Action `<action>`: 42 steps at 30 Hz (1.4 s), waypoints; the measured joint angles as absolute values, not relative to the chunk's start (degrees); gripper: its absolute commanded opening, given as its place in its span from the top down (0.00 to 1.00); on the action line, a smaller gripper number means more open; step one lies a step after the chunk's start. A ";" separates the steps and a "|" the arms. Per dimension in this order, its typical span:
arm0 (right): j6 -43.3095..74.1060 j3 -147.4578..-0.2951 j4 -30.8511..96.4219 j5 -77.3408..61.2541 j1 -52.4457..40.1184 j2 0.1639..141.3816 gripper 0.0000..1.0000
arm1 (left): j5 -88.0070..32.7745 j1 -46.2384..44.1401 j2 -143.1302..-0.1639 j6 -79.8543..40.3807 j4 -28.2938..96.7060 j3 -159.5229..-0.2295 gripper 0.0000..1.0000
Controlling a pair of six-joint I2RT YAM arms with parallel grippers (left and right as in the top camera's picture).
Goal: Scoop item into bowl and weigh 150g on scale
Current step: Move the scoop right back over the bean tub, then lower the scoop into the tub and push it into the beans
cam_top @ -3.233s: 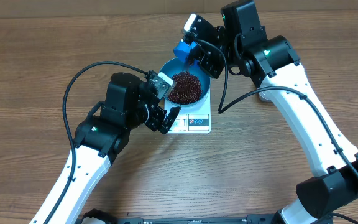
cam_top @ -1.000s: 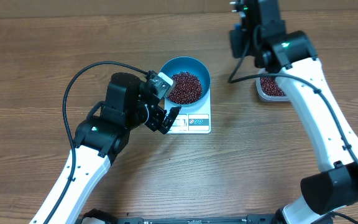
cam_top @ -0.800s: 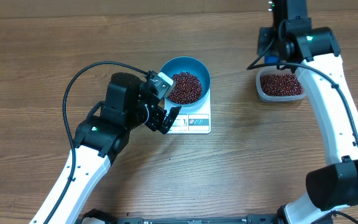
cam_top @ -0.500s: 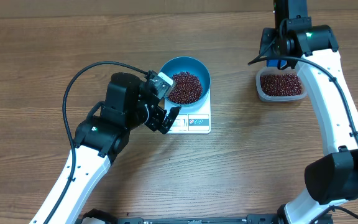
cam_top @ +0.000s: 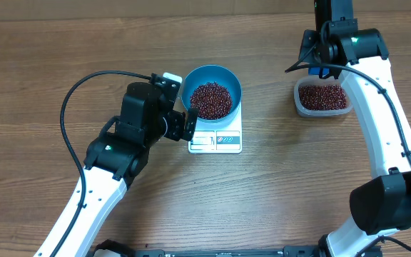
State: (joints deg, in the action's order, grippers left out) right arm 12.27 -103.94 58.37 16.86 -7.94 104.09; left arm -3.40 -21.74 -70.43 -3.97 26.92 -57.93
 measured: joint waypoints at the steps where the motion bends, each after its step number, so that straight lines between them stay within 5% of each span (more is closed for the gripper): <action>1: 12.47 -103.94 58.35 17.17 -7.94 104.09 0.96 | -3.31 -21.74 -70.43 -4.47 26.79 -57.93 0.00; 28: 19.07 -103.31 62.74 24.47 -5.80 106.02 0.96 | -8.01 -21.74 -70.43 -5.39 25.67 -57.93 0.00; 42: 12.82 -98.15 63.68 24.75 -5.28 106.15 0.96 | -8.25 -21.74 -70.43 -5.39 25.67 -57.93 0.00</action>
State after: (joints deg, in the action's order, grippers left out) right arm 12.82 -98.15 63.68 24.75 -5.28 106.15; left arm -8.25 -21.74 -70.43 -5.39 25.67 -57.93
